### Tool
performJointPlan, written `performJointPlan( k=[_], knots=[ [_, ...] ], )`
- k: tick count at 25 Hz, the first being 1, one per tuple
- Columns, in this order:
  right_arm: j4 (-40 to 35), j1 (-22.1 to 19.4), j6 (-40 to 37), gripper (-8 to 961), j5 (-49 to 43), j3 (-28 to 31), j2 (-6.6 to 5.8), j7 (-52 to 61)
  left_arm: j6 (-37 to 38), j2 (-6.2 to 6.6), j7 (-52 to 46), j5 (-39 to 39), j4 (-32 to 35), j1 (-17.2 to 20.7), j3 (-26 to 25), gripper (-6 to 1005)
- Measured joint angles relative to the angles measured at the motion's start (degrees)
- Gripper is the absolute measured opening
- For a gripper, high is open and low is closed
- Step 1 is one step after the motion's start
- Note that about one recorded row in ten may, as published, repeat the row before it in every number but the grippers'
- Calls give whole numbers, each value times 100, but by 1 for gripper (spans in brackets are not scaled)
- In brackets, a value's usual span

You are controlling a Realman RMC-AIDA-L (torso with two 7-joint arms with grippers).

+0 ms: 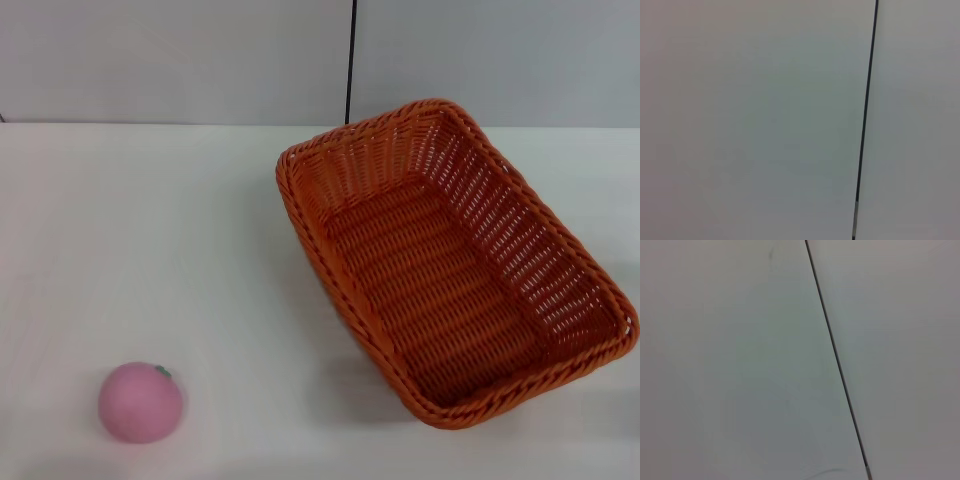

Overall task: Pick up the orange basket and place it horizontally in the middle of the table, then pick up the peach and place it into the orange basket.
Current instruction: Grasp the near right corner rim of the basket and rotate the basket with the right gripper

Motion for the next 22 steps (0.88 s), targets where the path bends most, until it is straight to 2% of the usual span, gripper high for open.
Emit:
performJointPlan(
  k=[9, 14, 18, 22],
  knots=[
    [-31, -29, -32, 838, -52, -84, -32, 121, -32, 0, -7, 0, -15, -43, 0, 810],
    [-413, -250, -221, 838, -606, -218, -107, 349, -28, 0, -9, 0, -25, -54, 0, 809],
    [-1454, -600, 70, 839, -1596, -212, -227, 1750, 14, 0, -11, 0, -26, -105, 0, 808],
    [-3069, -904, 607, 840, -2913, -131, -291, 3807, 17, 0, -11, 0, -26, -114, 0, 806]
  ],
)
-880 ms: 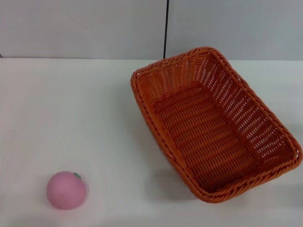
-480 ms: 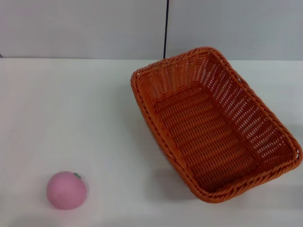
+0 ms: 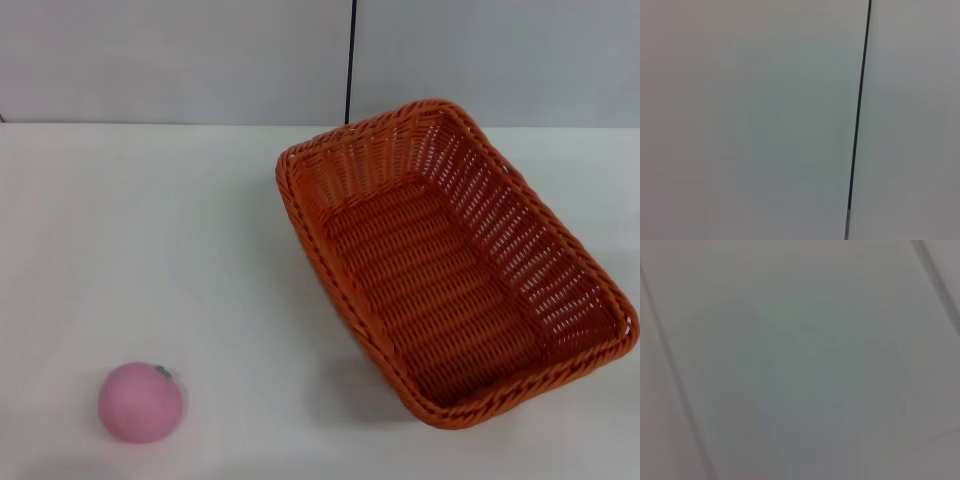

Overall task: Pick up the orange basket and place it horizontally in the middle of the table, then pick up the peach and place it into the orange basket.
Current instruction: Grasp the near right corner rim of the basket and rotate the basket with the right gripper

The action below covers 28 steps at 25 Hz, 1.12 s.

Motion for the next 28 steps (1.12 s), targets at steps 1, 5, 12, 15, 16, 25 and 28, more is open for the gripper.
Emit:
performJointPlan(
  k=[1, 5, 12, 15, 16, 25, 28],
  knots=[
    [-432, -64, 89, 840, -347, 41, 4, 531, 7, 3, -2, 1, -6, -34, 0, 806],
    [-2313, -163, 189, 839, -2047, 548, 50, 3044, 34, 6, -3, 1, -8, -41, 0, 805],
    [-4079, 692, -1113, 837, -4797, 1674, -343, 6433, 91, 9, -3, 0, -3, 5, 0, 803],
    [-4099, 1219, -1740, 838, -5614, 2091, -675, 7032, 114, 9, -3, 0, 7, 31, 0, 802],
    [-4066, 1394, -1883, 838, -5864, 2168, -765, 7151, 124, 10, -3, 0, 7, 35, 0, 802],
    [-3226, 2530, -2152, 837, -7215, 1640, -1157, 7457, 299, 9, -3, 0, 0, 54, 0, 799],
    [-2932, 2733, -1838, 838, -7240, 1342, -1151, 7461, 328, 9, -3, 0, 0, 52, 0, 798]
  ],
)
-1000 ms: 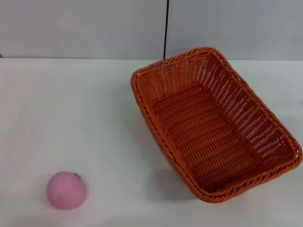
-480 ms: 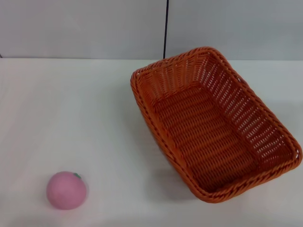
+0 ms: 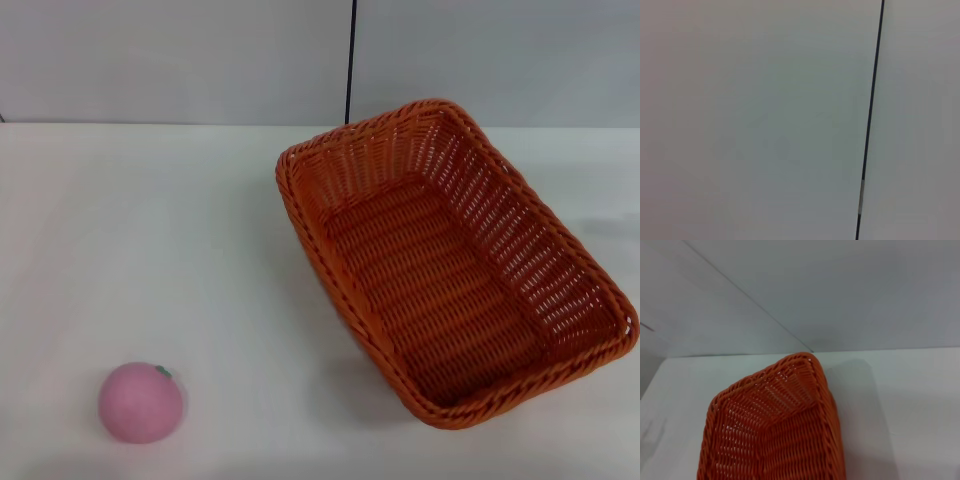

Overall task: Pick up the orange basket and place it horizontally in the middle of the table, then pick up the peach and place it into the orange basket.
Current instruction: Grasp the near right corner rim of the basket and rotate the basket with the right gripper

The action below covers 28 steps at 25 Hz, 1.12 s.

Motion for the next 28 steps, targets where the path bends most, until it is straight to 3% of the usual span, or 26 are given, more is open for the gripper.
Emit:
performJointPlan(
  k=[7, 13, 21, 24, 28],
  knots=[
    [977, 471, 999, 838, -17, -788, 78, -34, 94, 0, 1, 0, 15, 4, 0, 796],
    [1321, 715, 1693, 839, -35, -1340, 368, -44, 140, -9, 1, 0, 43, 3, 0, 794],
    [1349, 724, 1995, 839, -78, -1592, 735, -105, 140, -9, 1, 0, 49, 2, 0, 792],
    [1351, 698, 2083, 838, -127, -1660, 813, -116, 140, -9, 1, 0, 47, 2, 0, 791],
    [1353, 674, 2191, 800, -149, -1699, 828, -113, 132, -9, 1, 0, 45, 3, 0, 790]
  ],
)
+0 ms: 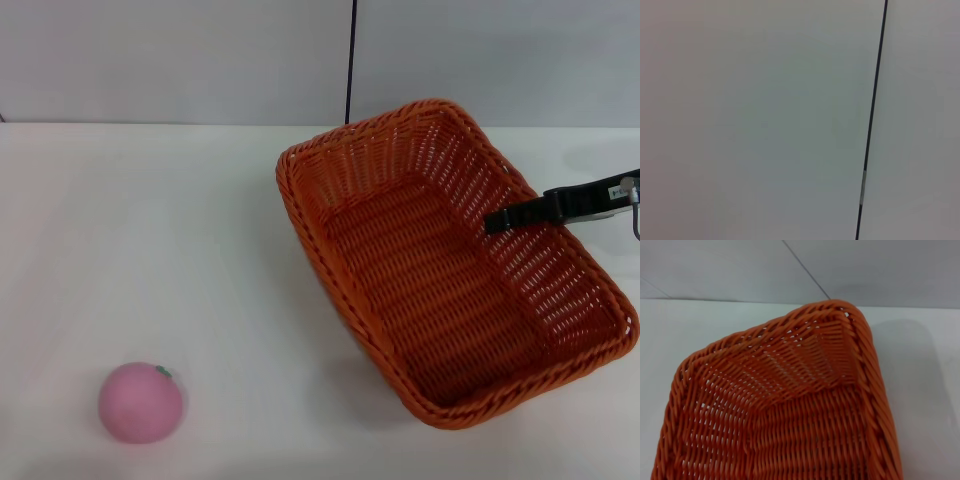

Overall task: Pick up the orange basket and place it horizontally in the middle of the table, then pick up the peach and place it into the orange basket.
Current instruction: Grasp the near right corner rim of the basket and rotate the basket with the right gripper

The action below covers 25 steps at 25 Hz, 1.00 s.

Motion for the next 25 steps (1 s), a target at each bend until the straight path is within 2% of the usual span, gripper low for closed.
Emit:
performJointPlan(
  k=[8, 13, 25],
  knots=[
    [14, -11, 5, 699, -33, -5, 5, 13, -18, 0, 0, 0, -3, 31, 0, 788],
    [27, 9, 71, 448, -84, -5, 0, 29, -26, 0, 0, 0, -18, 27, 0, 786],
    [-5, 21, 225, 180, -200, -14, 18, -55, -48, 0, 0, 0, -44, 31, 0, 783]
  ],
)
